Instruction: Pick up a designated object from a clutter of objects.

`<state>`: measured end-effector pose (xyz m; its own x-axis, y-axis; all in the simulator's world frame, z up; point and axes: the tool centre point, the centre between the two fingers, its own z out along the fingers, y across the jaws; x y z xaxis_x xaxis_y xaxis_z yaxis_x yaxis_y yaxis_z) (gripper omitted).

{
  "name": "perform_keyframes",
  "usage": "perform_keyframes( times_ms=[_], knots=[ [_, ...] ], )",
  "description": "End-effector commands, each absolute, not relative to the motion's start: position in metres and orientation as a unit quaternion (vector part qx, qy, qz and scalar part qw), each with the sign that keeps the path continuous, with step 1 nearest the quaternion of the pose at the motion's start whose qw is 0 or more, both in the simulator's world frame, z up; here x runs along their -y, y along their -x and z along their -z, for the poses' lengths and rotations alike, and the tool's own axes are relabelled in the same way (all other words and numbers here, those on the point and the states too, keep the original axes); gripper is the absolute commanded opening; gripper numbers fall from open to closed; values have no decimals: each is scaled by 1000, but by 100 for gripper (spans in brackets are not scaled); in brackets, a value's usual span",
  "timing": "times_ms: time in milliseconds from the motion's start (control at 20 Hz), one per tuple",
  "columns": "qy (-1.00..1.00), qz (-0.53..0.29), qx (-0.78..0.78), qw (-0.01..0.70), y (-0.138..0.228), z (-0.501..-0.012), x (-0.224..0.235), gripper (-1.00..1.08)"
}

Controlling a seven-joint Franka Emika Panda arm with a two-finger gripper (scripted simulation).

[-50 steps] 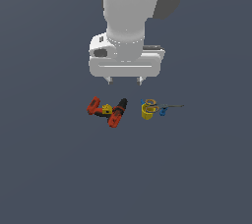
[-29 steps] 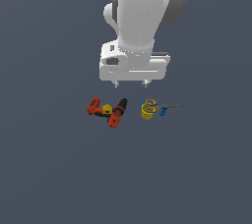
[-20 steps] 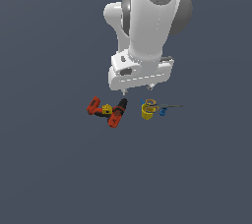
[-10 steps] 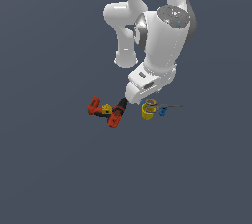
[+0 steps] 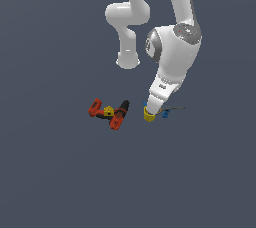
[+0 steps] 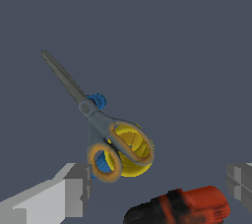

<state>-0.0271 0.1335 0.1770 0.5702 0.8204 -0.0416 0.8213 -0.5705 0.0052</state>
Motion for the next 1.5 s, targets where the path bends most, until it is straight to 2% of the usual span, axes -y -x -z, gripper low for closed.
perform_keyframes(
  times_ms=[0,650,1150,1450],
  knots=[
    [-864,14,-503,10,32,-167,-145,100],
    [-773,2,-634,1,53,-132,-187,100],
    [-761,0,-649,0,56,-127,-192,100],
    [-760,0,-650,0,57,-107,-192,100]
  ],
)
